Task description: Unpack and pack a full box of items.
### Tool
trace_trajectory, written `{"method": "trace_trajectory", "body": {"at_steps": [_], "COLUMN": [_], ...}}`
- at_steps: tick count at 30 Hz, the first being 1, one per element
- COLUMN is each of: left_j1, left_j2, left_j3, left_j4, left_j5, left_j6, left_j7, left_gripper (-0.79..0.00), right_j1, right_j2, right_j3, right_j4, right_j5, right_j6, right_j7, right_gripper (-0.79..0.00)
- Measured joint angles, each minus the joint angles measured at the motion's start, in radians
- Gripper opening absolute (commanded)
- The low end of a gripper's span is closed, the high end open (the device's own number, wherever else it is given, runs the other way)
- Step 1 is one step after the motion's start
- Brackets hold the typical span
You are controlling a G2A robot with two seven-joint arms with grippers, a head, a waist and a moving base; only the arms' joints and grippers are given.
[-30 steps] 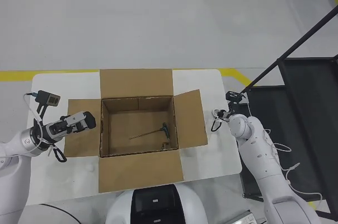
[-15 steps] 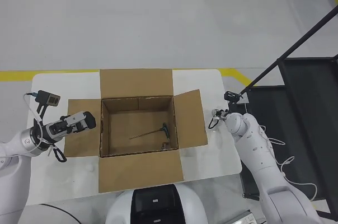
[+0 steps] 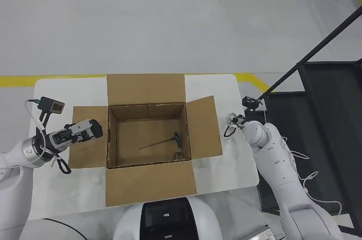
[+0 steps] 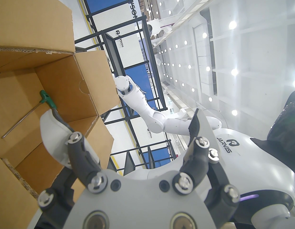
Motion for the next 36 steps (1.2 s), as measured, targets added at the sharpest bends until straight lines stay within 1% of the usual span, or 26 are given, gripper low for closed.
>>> {"method": "trace_trajectory", "body": {"at_steps": [4,8,11,14,17,19,22,25,29,35,36], "left_j1": [0.0,0.0,0.0,0.0,0.0,0.0,0.0,0.0,0.0,0.0,0.0], "left_j2": [0.0,0.0,0.0,0.0,0.0,0.0,0.0,0.0,0.0,0.0,0.0], "left_j3": [0.0,0.0,0.0,0.0,0.0,0.0,0.0,0.0,0.0,0.0,0.0], "left_j4": [0.0,0.0,0.0,0.0,0.0,0.0,0.0,0.0,0.0,0.0,0.0], "left_j5": [0.0,0.0,0.0,0.0,0.0,0.0,0.0,0.0,0.0,0.0,0.0], "left_j6": [0.0,0.0,0.0,0.0,0.0,0.0,0.0,0.0,0.0,0.0,0.0], "left_j7": [0.0,0.0,0.0,0.0,0.0,0.0,0.0,0.0,0.0,0.0,0.0], "left_gripper": [0.0,0.0,0.0,0.0,0.0,0.0,0.0,0.0,0.0,0.0,0.0], "right_j1": [-0.136,-0.315,-0.428,-0.516,-0.562,-0.563,-0.531,-0.476,-0.383,-0.248,-0.232], "right_j2": [0.017,0.03,0.034,0.037,0.039,0.039,0.035,0.024,0.002,-0.039,-0.045], "right_j3": [0.076,0.155,0.189,0.185,0.14,0.09,-0.027,-0.159,-0.334,-0.504,-0.525], "right_j4": [-0.24,-0.567,-0.776,-0.945,-1.056,-1.087,-1.082,-1.028,-0.924,-0.768,-0.752], "right_j5": [-0.008,-0.015,-0.014,-0.039,-0.093,-0.154,-0.256,-0.35,-0.467,-0.526,-0.53], "right_j6": [-0.007,-0.039,-0.083,-0.142,-0.194,-0.208,-0.21,-0.18,-0.111,-0.002,0.006], "right_j7": [-0.016,-0.031,-0.046,-0.052,-0.035,-0.022,-0.011,-0.012,0.001,0.042,0.047], "right_gripper": [-0.785,-0.785,-0.785,-0.785,-0.785,-0.785,-0.785,-0.785,-0.785,-0.785,-0.77]}}
